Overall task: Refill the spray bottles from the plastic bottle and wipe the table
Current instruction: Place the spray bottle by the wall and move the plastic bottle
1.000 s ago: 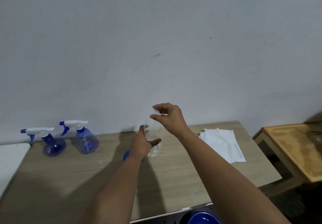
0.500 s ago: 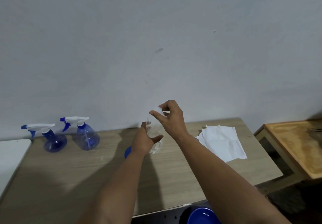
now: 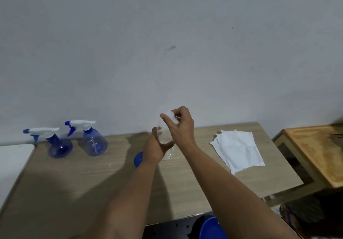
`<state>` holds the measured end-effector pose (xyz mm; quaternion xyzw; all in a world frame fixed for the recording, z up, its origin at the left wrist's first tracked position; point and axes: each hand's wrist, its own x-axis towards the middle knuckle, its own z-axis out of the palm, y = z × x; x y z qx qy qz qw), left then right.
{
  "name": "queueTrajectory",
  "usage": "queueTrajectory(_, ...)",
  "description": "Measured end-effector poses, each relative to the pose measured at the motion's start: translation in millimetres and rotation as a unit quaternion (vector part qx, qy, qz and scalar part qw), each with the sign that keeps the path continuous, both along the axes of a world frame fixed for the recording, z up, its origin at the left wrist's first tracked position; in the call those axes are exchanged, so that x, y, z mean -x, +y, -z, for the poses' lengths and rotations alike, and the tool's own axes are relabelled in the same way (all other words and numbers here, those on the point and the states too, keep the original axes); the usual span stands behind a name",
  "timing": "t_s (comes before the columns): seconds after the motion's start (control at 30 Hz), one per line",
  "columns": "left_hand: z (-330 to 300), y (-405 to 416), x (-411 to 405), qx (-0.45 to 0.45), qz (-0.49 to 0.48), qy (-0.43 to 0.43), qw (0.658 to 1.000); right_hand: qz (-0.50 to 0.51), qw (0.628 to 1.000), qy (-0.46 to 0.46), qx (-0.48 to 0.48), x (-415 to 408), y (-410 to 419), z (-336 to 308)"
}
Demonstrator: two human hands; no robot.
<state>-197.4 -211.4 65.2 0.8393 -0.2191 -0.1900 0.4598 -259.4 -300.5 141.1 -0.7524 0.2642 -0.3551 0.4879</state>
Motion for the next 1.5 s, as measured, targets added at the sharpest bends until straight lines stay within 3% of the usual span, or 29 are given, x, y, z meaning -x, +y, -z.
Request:
queueTrajectory(0.23, -8, 3, 0, -0.006, 0.018, 0.008, 1.0, 0.034, 0.999, -0.003, -0.02, 2, 7, 6)
queueTrajectory(0.4, 2, 35, -12, -0.113, 0.076, -0.052, 0.989, -0.019, 0.996, 0.073, -0.053, 19, 6, 32)
queueTrajectory(0.5, 29, 64, -23, -0.21, 0.057, -0.093, 0.972, -0.034, 0.992, 0.107, -0.063, 25, 7, 49)
queueTrajectory(0.6, 51, 80, -28, -0.251, 0.063, -0.094, 0.961, -0.029, 0.989, 0.118, -0.081, 27, 8, 72)
queueTrajectory(0.97, 82, 82, -31, -0.213, 0.05, -0.167, 0.961, -0.015, 0.989, 0.094, -0.115, 13, 8, 113)
queueTrajectory(1.23, 65, 58, -82, -0.212, 0.02, -0.157, 0.964, -0.027, 0.989, 0.101, -0.101, -30, -10, 103)
queueTrajectory(1.5, 75, 40, -131, -0.221, 0.051, -0.149, 0.963, -0.052, 0.987, 0.115, -0.102, -67, -29, 111)
